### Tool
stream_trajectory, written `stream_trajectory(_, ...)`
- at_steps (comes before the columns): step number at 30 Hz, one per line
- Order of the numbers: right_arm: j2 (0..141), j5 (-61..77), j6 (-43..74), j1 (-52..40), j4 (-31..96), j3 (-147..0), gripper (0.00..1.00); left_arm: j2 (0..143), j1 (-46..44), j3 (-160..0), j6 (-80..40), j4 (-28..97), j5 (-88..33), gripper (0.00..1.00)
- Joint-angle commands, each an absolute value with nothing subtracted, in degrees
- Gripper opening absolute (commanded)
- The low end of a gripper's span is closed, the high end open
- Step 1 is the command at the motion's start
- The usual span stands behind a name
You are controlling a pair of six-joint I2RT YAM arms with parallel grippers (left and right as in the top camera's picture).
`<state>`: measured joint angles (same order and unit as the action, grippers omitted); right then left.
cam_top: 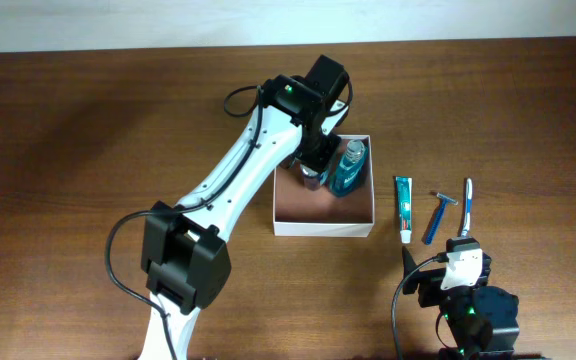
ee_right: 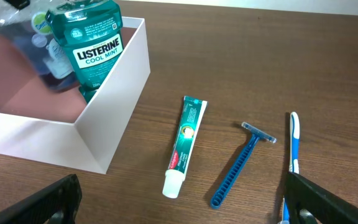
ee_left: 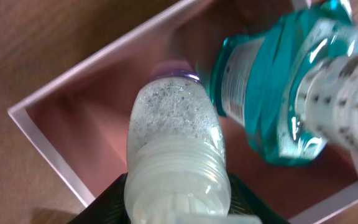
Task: Pack container
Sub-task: 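Carry the spray bottle into the box beside the Listerine, release, then move the left gripper to the green Dettol soap bar and grasp it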
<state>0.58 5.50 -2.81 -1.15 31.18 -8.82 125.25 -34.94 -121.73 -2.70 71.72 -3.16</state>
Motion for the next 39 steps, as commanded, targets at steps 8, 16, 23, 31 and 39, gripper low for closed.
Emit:
stream_trajectory(8,0.25,5.58,-2.50,-0.73,31.03,-8.45,0.99,123.24,-35.20,-122.74,-2.98,70.59,-3.60,0.77)
stream_trajectory(16,0.25,5.58,-2.50,-0.73,31.03,-8.45,0.99,122.93,-34.41,-129.91,-1.69,82.63,-0.91,0.78)
stream_trajectory(23,0.25,5.58,-2.50,-0.73,31.03,-8.45,0.99,119.35,-29.04,-147.13,-1.45,96.71,5.69,0.81)
stream_trajectory(31,0.25,5.58,-2.50,-0.73,31.03,-8.45,0.99,100.38,-20.23,-137.80,-1.45,96.71,4.62,0.82)
stream_trajectory(39,0.25,5.58,-2.50,-0.73,31.03,-8.45,0.99,91.00,-10.76,-111.90,-1.74,93.12,1.19,0.84)
